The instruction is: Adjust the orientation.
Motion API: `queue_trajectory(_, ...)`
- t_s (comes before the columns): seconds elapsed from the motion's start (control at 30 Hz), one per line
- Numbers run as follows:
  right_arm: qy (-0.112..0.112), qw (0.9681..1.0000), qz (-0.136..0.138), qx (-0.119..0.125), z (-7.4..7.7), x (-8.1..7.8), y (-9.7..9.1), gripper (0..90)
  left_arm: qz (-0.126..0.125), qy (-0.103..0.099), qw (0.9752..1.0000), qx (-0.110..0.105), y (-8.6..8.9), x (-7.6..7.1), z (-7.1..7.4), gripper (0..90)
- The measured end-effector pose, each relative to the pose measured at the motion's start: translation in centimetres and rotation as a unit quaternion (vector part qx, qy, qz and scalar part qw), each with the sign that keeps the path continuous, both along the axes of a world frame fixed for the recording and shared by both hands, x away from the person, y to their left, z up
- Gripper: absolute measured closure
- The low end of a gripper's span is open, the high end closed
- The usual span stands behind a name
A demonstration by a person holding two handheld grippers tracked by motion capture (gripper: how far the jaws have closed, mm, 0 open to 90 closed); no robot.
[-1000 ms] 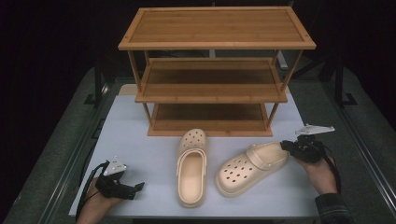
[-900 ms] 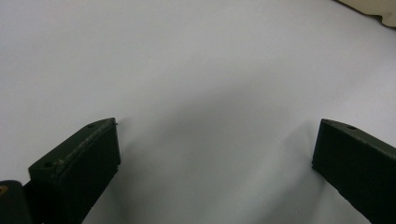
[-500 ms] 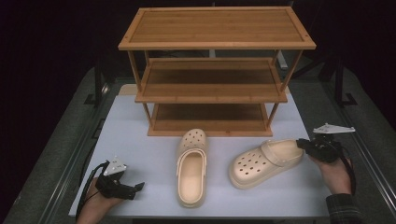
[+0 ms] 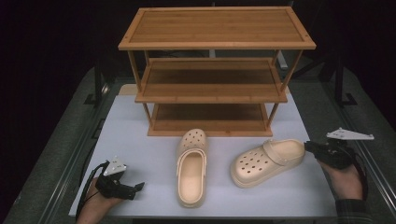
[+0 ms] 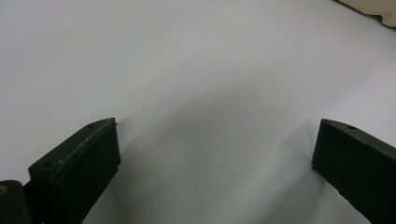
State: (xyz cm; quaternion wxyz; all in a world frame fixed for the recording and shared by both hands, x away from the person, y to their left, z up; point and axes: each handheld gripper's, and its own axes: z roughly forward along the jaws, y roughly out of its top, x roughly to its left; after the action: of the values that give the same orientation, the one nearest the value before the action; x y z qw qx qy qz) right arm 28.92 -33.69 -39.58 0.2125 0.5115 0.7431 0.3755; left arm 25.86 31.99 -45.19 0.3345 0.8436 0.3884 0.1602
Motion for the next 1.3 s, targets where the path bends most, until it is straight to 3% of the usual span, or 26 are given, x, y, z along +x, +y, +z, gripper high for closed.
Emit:
queue_trajectory(0.07,-0.006,0.9999,0.009,0.012,0.4,-1.4,0.1,89.5,0.000,0.000,1.0000,0.000,0.0,0.0,0.0,0.3)
queue_trajectory(0.3,0.005,0.9982,0.052,0.030,-0.3,-3.9,1.2,90.0,0.000,0.000,1.0000,0.000,0.0,0.0,0.0,0.3)
queue_trajectory(0.47,0.020,0.9965,0.078,0.023,-1.2,-5.1,2.3,90.0,0.000,0.000,1.0000,0.000,0.0,0.0,0.0,0.3)
queue_trajectory(0.63,0.040,0.9918,0.119,0.021,-2.3,-6.1,4.5,90.0,0.000,0.001,1.0000,0.001,0.0,0.0,0.0,0.3)
queue_trajectory(0.67,0.047,0.9889,0.139,0.021,-2.7,-6.4,5.7,90.0,-0.001,0.001,1.0000,0.001,0.0,0.0,0.0,0.3)
queue_trajectory(0.93,0.056,0.9801,0.188,0.031,-3.4,-6.4,8.6,90.0,-0.001,0.001,1.0000,0.001,0.0,0.0,0.0,0.3)
queue_trajectory(1.1,0.046,0.9790,0.196,0.034,-3.3,-6.0,9.6,90.0,-0.001,0.001,1.0000,0.002,0.0,0.0,0.0,0.3)
queue_trajectory(1.3,0.053,0.9760,0.210,0.023,-3.6,-5.3,10.8,90.0,0.000,0.000,1.0000,0.001,0.0,0.0,0.0,0.3)
